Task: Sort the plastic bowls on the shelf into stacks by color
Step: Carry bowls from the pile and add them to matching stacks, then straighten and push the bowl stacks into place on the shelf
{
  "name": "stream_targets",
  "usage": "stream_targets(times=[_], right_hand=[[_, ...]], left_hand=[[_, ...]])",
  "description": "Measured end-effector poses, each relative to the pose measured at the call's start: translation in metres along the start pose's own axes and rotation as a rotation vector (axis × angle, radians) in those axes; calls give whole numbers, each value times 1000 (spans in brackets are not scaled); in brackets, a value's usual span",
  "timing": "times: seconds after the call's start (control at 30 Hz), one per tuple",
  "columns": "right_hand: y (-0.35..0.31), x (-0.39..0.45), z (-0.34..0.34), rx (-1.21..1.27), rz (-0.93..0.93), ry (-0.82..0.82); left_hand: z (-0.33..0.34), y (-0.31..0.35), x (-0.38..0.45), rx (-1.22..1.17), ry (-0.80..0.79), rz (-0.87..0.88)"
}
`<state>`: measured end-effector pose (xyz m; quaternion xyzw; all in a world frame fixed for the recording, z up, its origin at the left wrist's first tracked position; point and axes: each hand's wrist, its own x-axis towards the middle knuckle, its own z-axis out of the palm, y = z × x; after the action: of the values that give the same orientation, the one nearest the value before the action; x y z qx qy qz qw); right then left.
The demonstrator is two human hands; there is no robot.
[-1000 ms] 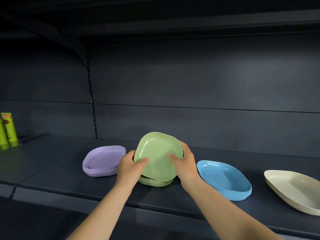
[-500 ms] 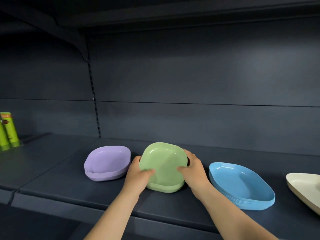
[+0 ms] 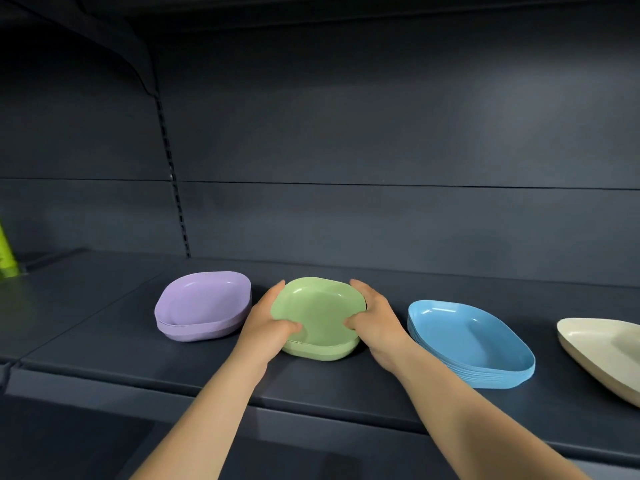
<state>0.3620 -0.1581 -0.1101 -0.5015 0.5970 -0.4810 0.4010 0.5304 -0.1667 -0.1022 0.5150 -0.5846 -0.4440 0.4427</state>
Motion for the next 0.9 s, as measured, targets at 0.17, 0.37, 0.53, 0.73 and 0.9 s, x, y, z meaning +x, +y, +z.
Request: stream_targets(times=[0.17,0.37,0.53,0.73,0.9], right_hand=[[2,2,-1,1,11,-3],[3,2,3,-30,0,31],[-12,-9,0,-153,-25,22],[-61,-43,-54,-669,-305,24],[-87,-84,-130,-1100,-413,2]], left_hand=[[-1,-1,2,33,-11,-9],[1,-3,4,57,-2,-19],[-2,8,2,168,-34,-35],[-5,54,-10,636,-8,182],[28,106,-38,1008,-93,390]])
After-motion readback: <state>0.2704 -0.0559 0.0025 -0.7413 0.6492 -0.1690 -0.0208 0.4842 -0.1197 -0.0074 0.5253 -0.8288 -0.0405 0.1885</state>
